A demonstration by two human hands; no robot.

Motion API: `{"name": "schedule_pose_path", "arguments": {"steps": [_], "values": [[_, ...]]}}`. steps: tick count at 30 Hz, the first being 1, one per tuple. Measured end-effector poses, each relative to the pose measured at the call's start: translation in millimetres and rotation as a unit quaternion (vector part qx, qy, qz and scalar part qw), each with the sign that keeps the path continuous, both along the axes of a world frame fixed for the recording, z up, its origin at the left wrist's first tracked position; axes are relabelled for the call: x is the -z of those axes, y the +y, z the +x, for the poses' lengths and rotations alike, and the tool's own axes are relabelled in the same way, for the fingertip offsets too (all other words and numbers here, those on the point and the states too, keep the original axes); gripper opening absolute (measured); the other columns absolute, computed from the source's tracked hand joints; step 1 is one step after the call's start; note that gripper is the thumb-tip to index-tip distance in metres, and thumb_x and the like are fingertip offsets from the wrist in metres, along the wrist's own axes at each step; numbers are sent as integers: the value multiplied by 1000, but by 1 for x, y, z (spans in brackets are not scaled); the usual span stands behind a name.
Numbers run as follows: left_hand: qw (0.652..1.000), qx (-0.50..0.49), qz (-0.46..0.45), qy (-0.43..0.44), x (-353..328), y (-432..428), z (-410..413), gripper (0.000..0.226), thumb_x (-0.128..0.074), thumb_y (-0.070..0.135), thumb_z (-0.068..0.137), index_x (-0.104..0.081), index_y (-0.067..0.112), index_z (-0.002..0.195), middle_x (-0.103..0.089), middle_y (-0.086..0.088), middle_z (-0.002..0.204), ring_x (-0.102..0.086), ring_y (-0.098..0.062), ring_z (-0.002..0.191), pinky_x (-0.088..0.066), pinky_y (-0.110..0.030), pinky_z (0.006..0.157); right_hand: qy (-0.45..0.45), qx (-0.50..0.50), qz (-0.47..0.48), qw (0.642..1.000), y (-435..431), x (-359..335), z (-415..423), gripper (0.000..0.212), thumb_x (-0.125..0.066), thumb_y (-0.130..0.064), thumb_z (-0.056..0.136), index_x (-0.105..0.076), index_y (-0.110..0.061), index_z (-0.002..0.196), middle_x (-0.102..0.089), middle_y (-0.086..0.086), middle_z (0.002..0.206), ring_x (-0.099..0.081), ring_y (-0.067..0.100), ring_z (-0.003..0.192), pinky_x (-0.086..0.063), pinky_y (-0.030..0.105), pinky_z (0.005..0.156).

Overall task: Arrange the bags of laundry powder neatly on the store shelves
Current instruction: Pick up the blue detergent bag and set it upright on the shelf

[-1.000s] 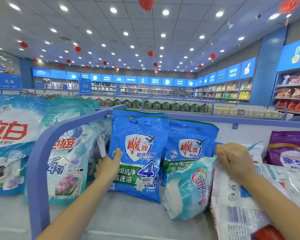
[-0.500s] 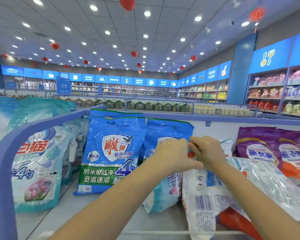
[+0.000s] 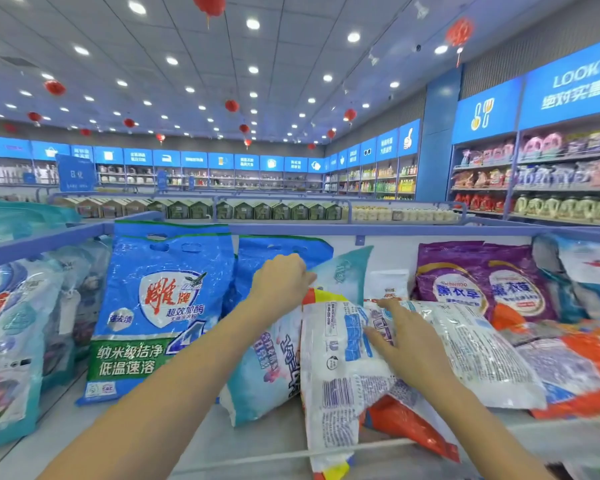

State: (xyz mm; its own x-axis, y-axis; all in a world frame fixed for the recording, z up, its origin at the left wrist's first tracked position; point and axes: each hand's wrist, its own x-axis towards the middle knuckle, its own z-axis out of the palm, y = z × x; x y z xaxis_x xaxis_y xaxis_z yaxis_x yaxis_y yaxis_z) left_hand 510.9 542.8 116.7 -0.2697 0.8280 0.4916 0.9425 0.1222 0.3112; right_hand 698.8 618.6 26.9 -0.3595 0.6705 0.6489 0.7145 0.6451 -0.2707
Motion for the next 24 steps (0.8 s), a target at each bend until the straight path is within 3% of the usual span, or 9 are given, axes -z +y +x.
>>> {"name": "schedule_pose_path", "arguments": {"steps": [2,5,10,14,16,17,19,21,24], "values": [[999,-1,44,-31,-1,-12,-12,51,-49,29,94,-27,13,51,-39,-14,54,-54,-40,74,-36,-35,60,9,3,-11,1000,-2,3,-2,46,-55,-45,87,-48,-19,124,-64,6,114,-57,29,106,-41,36,81],[989,-4,124,-83,1,-39,-26,52,-51,26,94,-25,14,50,-22,-5,48,-29,-27,49,-19,-34,49,3,28,3,1000,-5,4,-2,45,-50,-48,89,-47,-20,124,-66,5,109,-57,27,103,-42,35,79],[941,-7,270,-204,13,-80,-50,49,-53,22,93,-27,15,52,-17,4,47,-16,-14,48,-12,-32,51,-39,57,14,998,-10,1,-4,48,-44,-51,91,-43,-24,131,-66,2,110,-60,23,104,-41,32,78],[872,25,359,-332,27,-106,-89,42,-57,37,87,-44,7,60,-36,-3,61,-31,-13,57,-25,-26,57,-89,114,43,989,-13,-3,-20,47,-66,-38,82,-55,-18,123,-67,6,110,-62,27,104,-43,40,87],[847,31,378,-374,31,-118,-100,33,-56,44,82,-53,13,72,-44,-5,71,-37,-16,66,-30,-31,63,5,53,142,988,-17,-6,-41,52,-80,-20,69,-61,-10,117,-67,8,111,-65,29,97,-48,45,84],[837,33,386,-387,33,-122,-104,33,-57,43,84,-54,13,71,-47,-5,67,-40,-15,64,-33,-30,62,75,-24,113,991,-29,-14,-54,51,-75,-16,76,-56,-11,123,-62,3,117,-62,24,100,-47,40,87],[809,26,401,-428,34,-131,-107,39,-55,33,91,-54,9,61,-56,4,49,-49,-9,48,-41,-20,52,245,-207,-137,937,-56,-29,-85,53,-57,-26,91,-37,-19,139,-47,-9,129,-52,5,110,-39,24,95],[788,22,400,-467,39,-137,-114,33,-50,25,94,-59,9,67,-63,12,51,-56,-1,47,-48,-18,55,335,-303,-372,811,-71,-34,-119,65,-57,-51,84,-35,-25,140,-46,-11,135,-52,4,116,-37,25,102],[754,9,410,-513,51,-138,-131,25,-53,27,93,-64,13,76,-68,7,102,-62,-15,91,-50,-21,82,405,-338,-407,746,-81,-35,-154,50,-56,-57,80,-61,-20,113,-70,-6,102,-65,8,94,-52,31,82]]}}
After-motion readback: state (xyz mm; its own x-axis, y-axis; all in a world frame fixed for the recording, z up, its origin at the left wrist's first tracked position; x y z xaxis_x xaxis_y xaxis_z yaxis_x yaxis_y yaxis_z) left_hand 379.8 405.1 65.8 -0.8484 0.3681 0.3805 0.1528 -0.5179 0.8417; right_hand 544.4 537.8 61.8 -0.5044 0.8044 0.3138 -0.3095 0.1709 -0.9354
